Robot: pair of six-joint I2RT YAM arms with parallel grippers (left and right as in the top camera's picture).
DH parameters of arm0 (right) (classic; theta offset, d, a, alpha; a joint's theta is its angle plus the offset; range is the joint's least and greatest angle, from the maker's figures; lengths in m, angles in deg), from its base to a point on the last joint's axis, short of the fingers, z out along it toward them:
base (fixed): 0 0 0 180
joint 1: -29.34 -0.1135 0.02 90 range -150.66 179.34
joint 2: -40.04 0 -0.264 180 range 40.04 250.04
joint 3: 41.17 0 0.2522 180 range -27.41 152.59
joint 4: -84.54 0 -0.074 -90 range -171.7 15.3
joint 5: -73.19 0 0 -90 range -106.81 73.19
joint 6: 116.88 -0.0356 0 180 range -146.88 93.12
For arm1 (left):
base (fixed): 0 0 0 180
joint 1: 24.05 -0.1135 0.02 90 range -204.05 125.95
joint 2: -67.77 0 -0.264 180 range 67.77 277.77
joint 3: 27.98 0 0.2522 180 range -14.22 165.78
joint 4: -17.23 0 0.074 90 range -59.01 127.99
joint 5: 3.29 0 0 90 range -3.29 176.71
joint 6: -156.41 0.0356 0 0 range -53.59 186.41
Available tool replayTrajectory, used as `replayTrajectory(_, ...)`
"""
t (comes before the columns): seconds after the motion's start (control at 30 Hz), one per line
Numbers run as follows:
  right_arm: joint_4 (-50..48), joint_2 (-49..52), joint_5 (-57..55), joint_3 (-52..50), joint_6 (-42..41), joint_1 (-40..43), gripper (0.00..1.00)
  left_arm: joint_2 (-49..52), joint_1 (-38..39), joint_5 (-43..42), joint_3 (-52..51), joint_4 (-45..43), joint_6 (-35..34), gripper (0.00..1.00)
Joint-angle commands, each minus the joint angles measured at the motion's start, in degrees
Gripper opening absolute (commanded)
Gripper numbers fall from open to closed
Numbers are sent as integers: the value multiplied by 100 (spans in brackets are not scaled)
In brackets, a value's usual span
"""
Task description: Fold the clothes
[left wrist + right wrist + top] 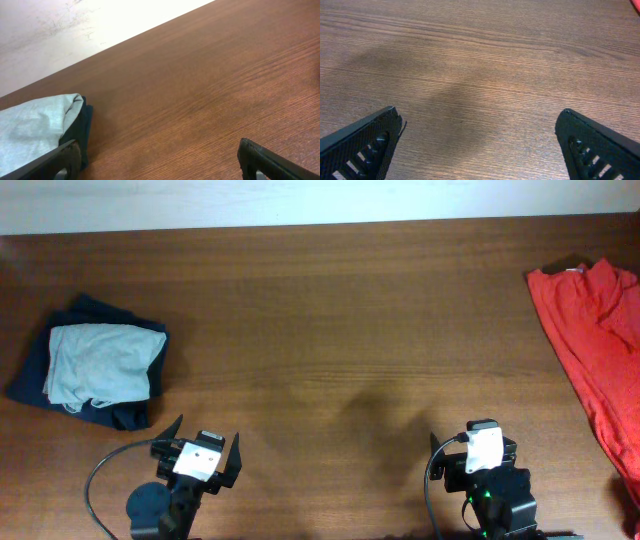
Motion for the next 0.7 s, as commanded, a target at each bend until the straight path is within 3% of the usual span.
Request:
replayTrajectory(0.0, 7, -28, -28, -35, -42, 26, 99, -52, 31, 61, -66, -33, -55, 100)
replayTrajectory(0.67, 4, -28, -39, -35, -37, 26, 99, -52, 31, 39, -66, -120, -55, 100)
